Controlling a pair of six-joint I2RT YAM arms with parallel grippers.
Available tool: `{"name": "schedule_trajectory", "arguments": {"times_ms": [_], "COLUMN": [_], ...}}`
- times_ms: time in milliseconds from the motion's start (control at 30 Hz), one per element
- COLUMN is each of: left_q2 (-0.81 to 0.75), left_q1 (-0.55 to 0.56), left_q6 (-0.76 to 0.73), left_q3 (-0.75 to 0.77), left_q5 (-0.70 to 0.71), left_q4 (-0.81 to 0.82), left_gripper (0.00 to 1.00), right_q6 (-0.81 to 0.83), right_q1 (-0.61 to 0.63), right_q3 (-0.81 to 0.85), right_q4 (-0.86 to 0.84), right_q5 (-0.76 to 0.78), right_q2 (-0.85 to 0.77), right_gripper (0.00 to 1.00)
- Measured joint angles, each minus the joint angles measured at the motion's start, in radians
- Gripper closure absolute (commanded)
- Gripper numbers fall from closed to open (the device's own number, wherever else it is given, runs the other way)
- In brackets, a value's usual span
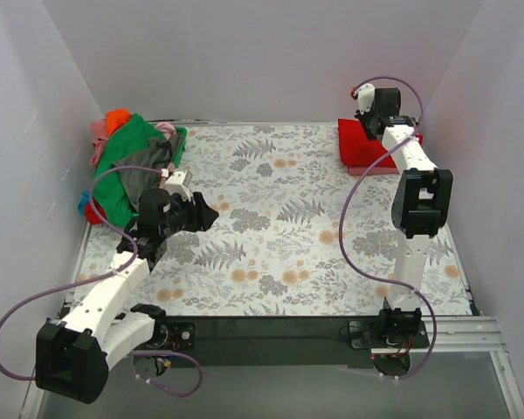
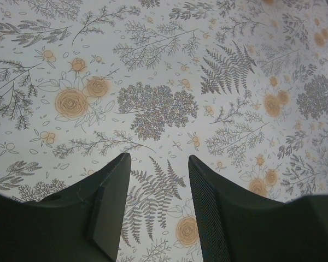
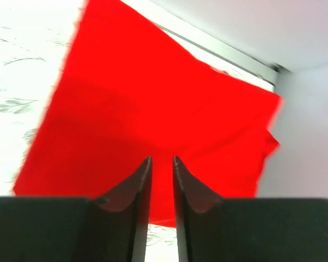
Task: Fold and stack the t-shirts
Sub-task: Neatly place the folded tshirt to the corner
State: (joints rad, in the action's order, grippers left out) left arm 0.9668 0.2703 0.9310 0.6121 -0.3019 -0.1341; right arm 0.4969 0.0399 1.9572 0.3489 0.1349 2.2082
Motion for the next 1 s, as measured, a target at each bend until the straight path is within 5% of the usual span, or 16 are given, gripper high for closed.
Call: {"name": "schedule_trajectory", "arguments": {"times_ms": [533,1000], "left_q2": [-0.007,-0.007], "left_q1": [0.0,0.0], "left_q6": [0.0,0.0], "left_q3": [0.0,0.0], "left_q5": [-0.04,-0.05], "left_q4": [0.007,0.007], "left_gripper": [0.55,0.55], "right_q6": [-0.027,-0.014], "right_q1": [-0.092,-0.091], "right_q3": [-0.028,-0.117], "right_q4": [0.067,0.037], "right_q5": [-0.029,-0.03], "right_q2": [0.074,0.052], "right_gripper": [0.93,0.89]}}
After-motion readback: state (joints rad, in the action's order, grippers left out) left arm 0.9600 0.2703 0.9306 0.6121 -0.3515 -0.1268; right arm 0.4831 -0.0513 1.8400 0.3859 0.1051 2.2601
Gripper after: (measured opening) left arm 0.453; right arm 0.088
